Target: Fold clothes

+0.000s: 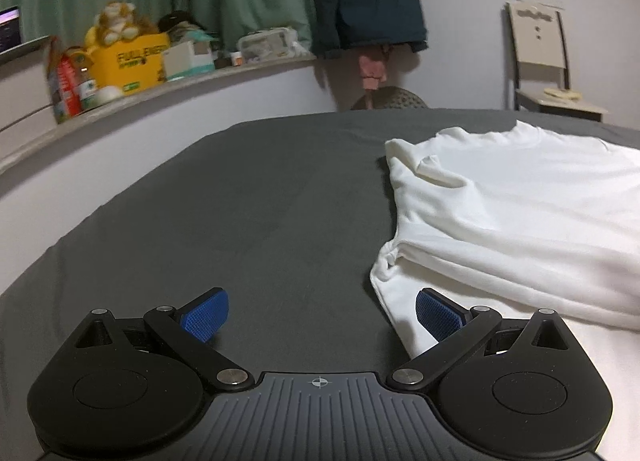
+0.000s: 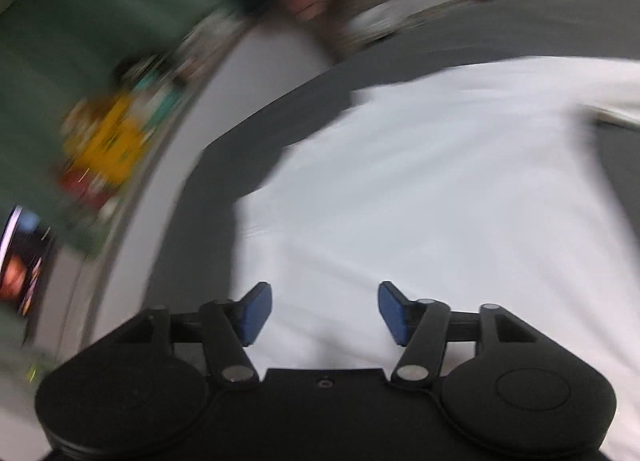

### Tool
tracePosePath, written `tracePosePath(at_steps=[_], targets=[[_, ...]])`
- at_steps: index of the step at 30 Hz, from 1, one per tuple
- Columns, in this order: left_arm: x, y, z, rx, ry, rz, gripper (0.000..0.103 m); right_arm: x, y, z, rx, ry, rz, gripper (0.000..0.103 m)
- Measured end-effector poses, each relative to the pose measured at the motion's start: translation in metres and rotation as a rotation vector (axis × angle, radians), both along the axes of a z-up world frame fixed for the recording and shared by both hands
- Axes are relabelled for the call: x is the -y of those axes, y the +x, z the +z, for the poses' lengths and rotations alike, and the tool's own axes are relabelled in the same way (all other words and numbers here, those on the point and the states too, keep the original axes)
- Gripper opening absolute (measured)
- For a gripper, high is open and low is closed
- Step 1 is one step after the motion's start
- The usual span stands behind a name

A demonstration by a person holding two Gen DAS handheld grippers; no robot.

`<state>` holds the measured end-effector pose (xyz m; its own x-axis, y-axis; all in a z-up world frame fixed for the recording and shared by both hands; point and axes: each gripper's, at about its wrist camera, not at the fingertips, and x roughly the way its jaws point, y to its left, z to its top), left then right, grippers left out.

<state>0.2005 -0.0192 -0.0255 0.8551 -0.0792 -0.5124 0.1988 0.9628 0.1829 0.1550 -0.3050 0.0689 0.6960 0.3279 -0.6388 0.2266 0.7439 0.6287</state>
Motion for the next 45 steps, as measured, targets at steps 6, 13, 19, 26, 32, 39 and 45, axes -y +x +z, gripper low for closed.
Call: tracePosePath(at_steps=[6, 13, 19, 26, 32, 39, 45], targets=[[0.006, 0.010, -0.007, -0.009, 0.088, -0.056, 0.103, -0.051, 0.144, -0.004, 0.021, -0.162, 0.154, 0.059], [0.012, 0.011, -0.008, 0.012, 0.138, -0.077, 0.103, -0.106, 0.245, -0.028, -0.097, -0.364, 0.316, 0.055], [0.015, 0.010, -0.008, 0.023, 0.150, -0.073, 0.103, -0.126, 0.282, -0.042, -0.234, -0.454, 0.388, 0.055], [0.022, 0.017, -0.010, 0.029, 0.145, -0.044, 0.103, -0.122, 0.284, -0.066, -0.276, -0.380, 0.371, 0.042], [0.019, 0.024, -0.011, 0.010, 0.103, -0.034, 0.103, -0.118, 0.279, -0.071, -0.230, -0.319, 0.349, 0.024], [0.014, 0.026, -0.011, 0.002, 0.083, -0.006, 0.103, -0.110, 0.277, -0.073, -0.212, -0.243, 0.331, 0.008], [0.005, 0.029, -0.012, -0.017, 0.054, 0.060, 0.103, -0.094, 0.273, -0.087, -0.204, -0.066, 0.245, 0.007]])
